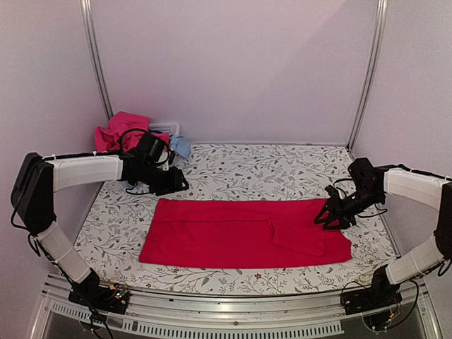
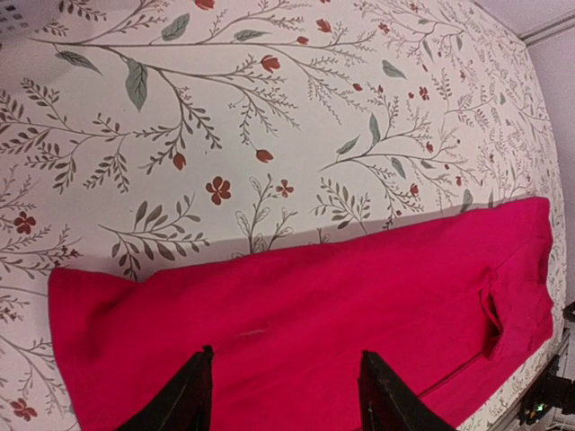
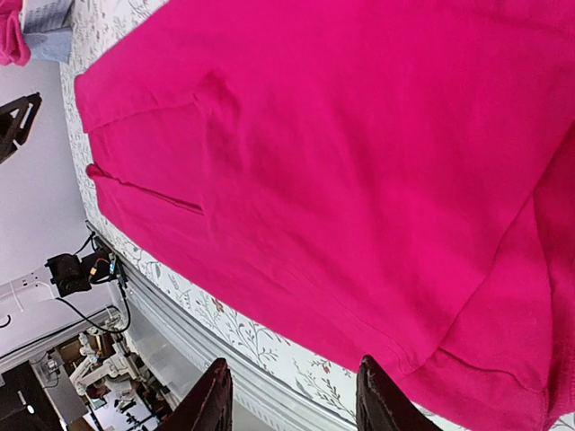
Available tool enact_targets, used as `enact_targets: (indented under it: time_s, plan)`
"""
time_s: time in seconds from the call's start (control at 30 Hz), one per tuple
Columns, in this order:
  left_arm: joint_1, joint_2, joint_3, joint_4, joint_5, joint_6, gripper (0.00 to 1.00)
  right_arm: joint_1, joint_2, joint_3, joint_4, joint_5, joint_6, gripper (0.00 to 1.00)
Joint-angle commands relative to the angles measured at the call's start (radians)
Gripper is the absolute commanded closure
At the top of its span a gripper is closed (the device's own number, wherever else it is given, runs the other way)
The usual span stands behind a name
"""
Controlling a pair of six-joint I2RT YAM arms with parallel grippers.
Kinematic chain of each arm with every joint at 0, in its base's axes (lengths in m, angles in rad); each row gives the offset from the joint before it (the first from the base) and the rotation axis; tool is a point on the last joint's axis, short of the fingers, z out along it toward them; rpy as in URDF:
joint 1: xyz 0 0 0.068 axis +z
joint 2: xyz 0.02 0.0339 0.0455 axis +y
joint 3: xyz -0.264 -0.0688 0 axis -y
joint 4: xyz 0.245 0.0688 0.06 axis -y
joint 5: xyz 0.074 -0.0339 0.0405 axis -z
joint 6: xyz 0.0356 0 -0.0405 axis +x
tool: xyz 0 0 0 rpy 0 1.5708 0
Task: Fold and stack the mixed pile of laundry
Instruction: Rotate the rectangle-folded T-shirt at the center of the board.
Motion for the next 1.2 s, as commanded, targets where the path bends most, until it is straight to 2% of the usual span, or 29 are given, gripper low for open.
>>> enact_targets:
  time_s: [0.0,0.2,0.37,0.5,0.7,0.87,0.97,1.03,1.17]
  plan:
    - [-0.005,-0.035,-0.018,-0.005,-0.015,0.019,0.45,0.013,0.021,0.101,0.029,0.053,-0.021,0.54]
    - [0.015,-0.034,-0.028,-0.014,-0.049,0.015,0.45,0.013,0.143,0.209,0.106,0.124,-0.003,0.53]
    - [0.034,0.038,0.015,-0.058,-0.061,0.052,0.46,0.013,0.278,0.278,0.149,0.193,-0.018,0.53]
    - [0.034,0.124,0.046,-0.072,-0.045,0.085,0.48,0.013,0.393,0.301,0.171,0.214,-0.014,0.53]
    - [0.028,0.213,0.017,-0.081,-0.054,0.092,0.53,0.012,0.454,0.280,0.174,0.282,-0.024,0.53]
    - [0.027,0.179,-0.091,-0.094,-0.075,0.061,0.56,0.013,0.459,0.241,0.190,0.332,-0.023,0.53]
    - [0.027,0.130,-0.168,-0.104,-0.065,0.035,0.58,0.013,0.498,0.276,0.198,0.356,-0.025,0.53]
    - [0.021,0.093,-0.206,-0.114,-0.053,0.016,0.58,0.012,0.543,0.339,0.191,0.376,-0.036,0.53]
    - [0.008,0.017,-0.278,-0.122,-0.001,-0.042,0.59,0.014,0.678,0.576,0.147,0.392,-0.084,0.53]
